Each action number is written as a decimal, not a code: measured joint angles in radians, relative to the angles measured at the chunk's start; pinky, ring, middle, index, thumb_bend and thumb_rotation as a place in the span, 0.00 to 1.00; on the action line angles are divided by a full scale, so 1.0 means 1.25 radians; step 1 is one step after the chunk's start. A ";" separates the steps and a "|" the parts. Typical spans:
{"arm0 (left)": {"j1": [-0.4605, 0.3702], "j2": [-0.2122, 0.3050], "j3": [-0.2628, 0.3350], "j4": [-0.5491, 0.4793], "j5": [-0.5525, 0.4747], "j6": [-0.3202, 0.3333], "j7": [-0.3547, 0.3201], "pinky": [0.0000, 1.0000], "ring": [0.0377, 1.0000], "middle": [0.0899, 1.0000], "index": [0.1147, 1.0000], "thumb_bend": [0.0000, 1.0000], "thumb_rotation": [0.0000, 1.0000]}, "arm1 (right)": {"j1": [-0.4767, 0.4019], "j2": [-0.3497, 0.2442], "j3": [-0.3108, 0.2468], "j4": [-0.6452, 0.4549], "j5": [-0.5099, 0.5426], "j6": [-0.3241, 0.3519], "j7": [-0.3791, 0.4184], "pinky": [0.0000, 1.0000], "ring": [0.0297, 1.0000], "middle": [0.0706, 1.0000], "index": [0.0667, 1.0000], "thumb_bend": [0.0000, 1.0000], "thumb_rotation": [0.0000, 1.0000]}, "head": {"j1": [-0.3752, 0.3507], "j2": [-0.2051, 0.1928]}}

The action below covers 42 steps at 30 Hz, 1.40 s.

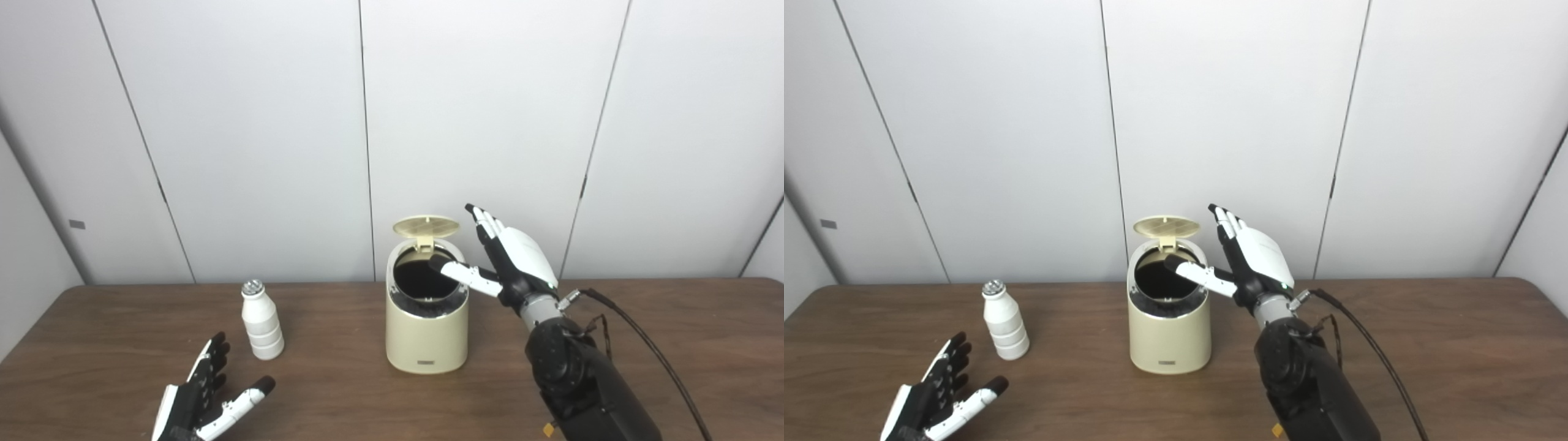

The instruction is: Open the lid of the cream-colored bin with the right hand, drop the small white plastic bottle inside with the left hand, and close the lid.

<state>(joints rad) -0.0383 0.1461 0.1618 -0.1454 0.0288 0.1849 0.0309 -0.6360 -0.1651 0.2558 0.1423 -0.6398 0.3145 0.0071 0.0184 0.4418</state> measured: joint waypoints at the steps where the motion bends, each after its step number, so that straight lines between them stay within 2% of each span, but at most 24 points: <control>1: 0.000 0.000 0.000 0.000 0.000 0.000 0.000 0.95 0.96 0.95 0.98 0.92 0.37 | 0.003 -0.004 0.000 -0.004 0.005 -0.007 0.001 0.93 1.00 1.00 1.00 0.90 1.00 | -0.001 0.000; 7: 0.000 0.000 0.000 0.000 0.000 0.000 -0.001 0.96 0.98 0.95 0.98 0.90 0.37 | 0.027 -0.027 -0.008 -0.023 0.027 -0.040 0.001 0.94 1.00 1.00 1.00 0.98 1.00 | -0.001 -0.002; 9: 0.000 0.000 0.000 0.000 0.000 0.000 -0.001 0.96 0.97 0.95 0.98 0.90 0.37 | 0.034 -0.028 -0.019 -0.029 0.040 -0.047 0.001 0.92 1.00 1.00 1.00 0.97 1.00 | -0.001 -0.002; 10: 0.000 0.000 0.000 0.000 0.000 0.000 -0.002 0.96 0.97 0.95 0.97 0.90 0.36 | 0.037 -0.027 -0.026 -0.029 0.048 -0.055 0.000 0.91 1.00 1.00 1.00 0.93 1.00 | -0.001 -0.002; 12: 0.000 0.000 0.000 0.000 0.000 0.001 -0.001 0.95 0.96 0.94 0.97 0.90 0.35 | 0.045 -0.026 -0.046 -0.033 0.077 -0.077 -0.004 0.88 0.98 0.99 0.99 0.82 1.00 | 0.004 -0.002; 13: 0.000 0.000 0.000 0.000 0.000 0.001 -0.001 0.94 0.96 0.94 0.97 0.91 0.35 | 0.050 -0.024 -0.060 -0.036 0.090 -0.090 -0.012 0.83 0.95 0.97 0.96 0.68 1.00 | 0.004 -0.002; 14: 0.000 0.001 0.000 0.000 0.000 0.001 -0.001 0.94 0.96 0.94 0.97 0.92 0.34 | 0.057 -0.021 -0.074 -0.039 0.100 -0.103 -0.029 0.80 0.92 0.94 0.93 0.58 1.00 | 0.004 -0.002; 16: 0.000 0.002 0.000 0.000 0.003 0.001 -0.001 0.93 0.96 0.94 0.97 0.91 0.31 | 0.076 -0.013 -0.099 -0.041 0.102 -0.135 -0.083 0.72 0.83 0.85 0.84 0.36 0.87 | 0.002 -0.002; 19: -0.001 0.006 -0.001 0.000 0.005 0.001 -0.001 0.96 0.98 0.96 0.98 0.90 0.27 | 0.116 -0.002 -0.133 -0.044 0.099 -0.175 -0.160 0.65 0.76 0.79 0.79 0.24 0.66 | 0.004 -0.005; 22: -0.001 0.008 0.000 0.000 0.005 0.001 0.000 0.96 0.97 0.95 0.98 0.90 0.26 | 0.153 0.000 -0.159 -0.042 0.106 -0.201 -0.200 0.62 0.73 0.76 0.75 0.22 0.58 | 0.004 -0.005; 24: -0.001 0.008 0.000 0.000 0.007 0.001 0.002 0.96 0.98 0.95 0.98 0.89 0.25 | 0.173 -0.001 -0.175 -0.034 0.124 -0.230 -0.216 0.61 0.72 0.75 0.75 0.22 0.57 | 0.005 -0.005; 26: -0.002 0.008 0.000 0.000 0.013 0.001 0.005 0.98 0.98 0.95 0.97 0.89 0.25 | 0.192 -0.002 -0.190 -0.030 0.153 -0.267 -0.222 0.61 0.72 0.75 0.75 0.22 0.52 | 0.005 -0.005; 30: -0.010 0.010 -0.011 0.000 0.079 0.031 0.032 0.94 0.95 0.92 0.93 0.89 0.18 | 0.246 -0.012 -0.214 -0.030 0.205 -0.334 -0.222 0.65 0.75 0.76 0.76 0.22 0.55 | 0.009 -0.007; 33: -0.016 0.010 -0.018 0.004 0.142 0.047 0.064 0.87 0.90 0.88 0.90 0.91 0.19 | 0.298 -0.014 -0.223 -0.031 0.212 -0.345 -0.221 0.68 0.78 0.78 0.77 0.22 0.55 | 0.010 -0.007; 37: -0.052 0.010 -0.018 0.049 0.185 0.058 0.102 0.99 0.99 0.89 0.89 0.95 0.24 | 0.353 -0.010 -0.237 -0.034 0.241 -0.345 -0.217 0.72 0.80 0.79 0.79 0.23 0.56 | 0.012 -0.007; 42: -0.102 0.011 -0.018 0.110 0.203 0.058 0.129 1.00 1.00 0.89 0.87 0.99 0.27 | 0.361 -0.010 -0.253 -0.040 0.270 -0.353 -0.217 0.74 0.81 0.80 0.79 0.21 0.61 | 0.013 -0.006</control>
<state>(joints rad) -0.1662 0.1604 0.1398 -0.0073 0.2830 0.2580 0.1927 -0.1849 -0.1775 -0.0602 0.0923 -0.3027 -0.1262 -0.2640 0.0353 0.4341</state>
